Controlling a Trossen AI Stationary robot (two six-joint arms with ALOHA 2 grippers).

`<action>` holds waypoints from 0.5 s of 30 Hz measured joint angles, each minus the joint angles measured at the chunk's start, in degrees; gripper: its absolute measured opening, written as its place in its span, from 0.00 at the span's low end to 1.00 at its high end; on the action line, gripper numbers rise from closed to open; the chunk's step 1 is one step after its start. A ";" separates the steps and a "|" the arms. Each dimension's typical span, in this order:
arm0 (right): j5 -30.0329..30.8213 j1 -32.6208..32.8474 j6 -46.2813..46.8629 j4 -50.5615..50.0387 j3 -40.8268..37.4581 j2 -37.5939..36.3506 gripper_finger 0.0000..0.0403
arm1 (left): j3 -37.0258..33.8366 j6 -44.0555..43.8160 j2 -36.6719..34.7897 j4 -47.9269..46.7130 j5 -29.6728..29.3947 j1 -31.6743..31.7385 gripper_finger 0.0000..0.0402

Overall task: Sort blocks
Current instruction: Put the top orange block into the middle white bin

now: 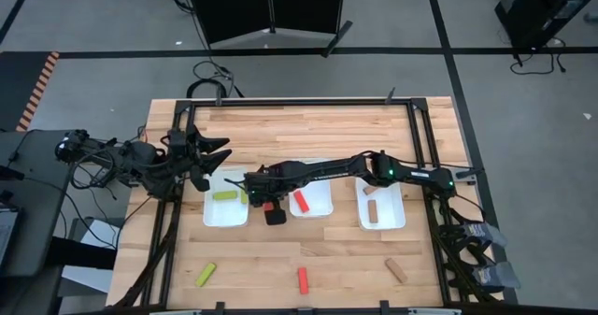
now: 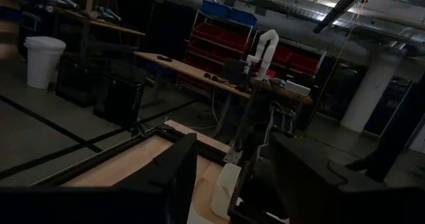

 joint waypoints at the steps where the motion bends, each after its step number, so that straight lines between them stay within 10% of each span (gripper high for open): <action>1: 0.00 -0.10 0.14 0.06 0.00 0.00 0.99 | 0.00 0.00 0.00 -0.01 0.00 0.00 0.48; 15: 3.92 -0.66 19.46 2.93 0.11 -1.11 0.99 | 0.00 0.00 0.00 -0.10 0.00 0.01 0.48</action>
